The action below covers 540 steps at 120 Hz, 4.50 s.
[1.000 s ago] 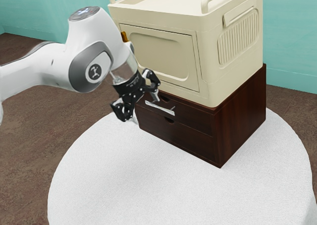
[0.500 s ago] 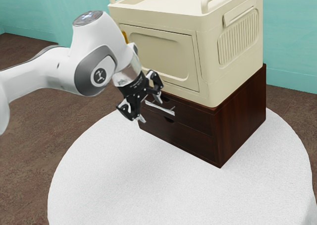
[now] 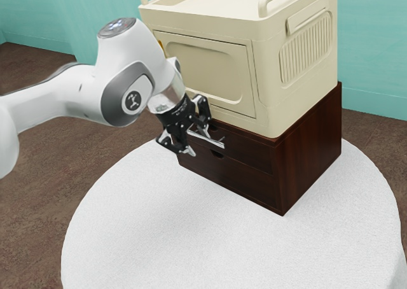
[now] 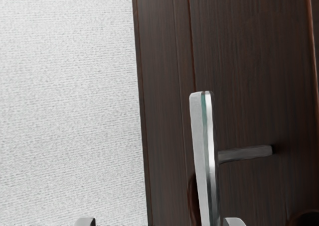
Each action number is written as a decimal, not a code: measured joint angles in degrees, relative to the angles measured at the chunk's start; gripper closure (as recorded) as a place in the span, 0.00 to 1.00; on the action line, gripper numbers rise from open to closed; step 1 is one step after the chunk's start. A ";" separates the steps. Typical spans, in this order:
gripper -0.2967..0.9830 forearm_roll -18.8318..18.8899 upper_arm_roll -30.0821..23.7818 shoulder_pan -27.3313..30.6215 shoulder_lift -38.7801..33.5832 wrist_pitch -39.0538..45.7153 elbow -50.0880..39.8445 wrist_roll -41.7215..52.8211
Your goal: Pull the drawer handle with one arm to open the drawer
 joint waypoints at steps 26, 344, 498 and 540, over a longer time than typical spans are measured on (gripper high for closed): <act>0.58 -0.71 -0.01 0.11 0.31 0.14 -0.14 -0.02; 0.75 -2.84 0.08 2.27 -18.06 0.97 -20.17 -0.33; 0.83 -2.77 -0.09 3.61 -28.27 0.76 -29.76 -0.86; 0.79 -2.80 -0.09 3.67 -29.63 0.81 -30.99 -0.77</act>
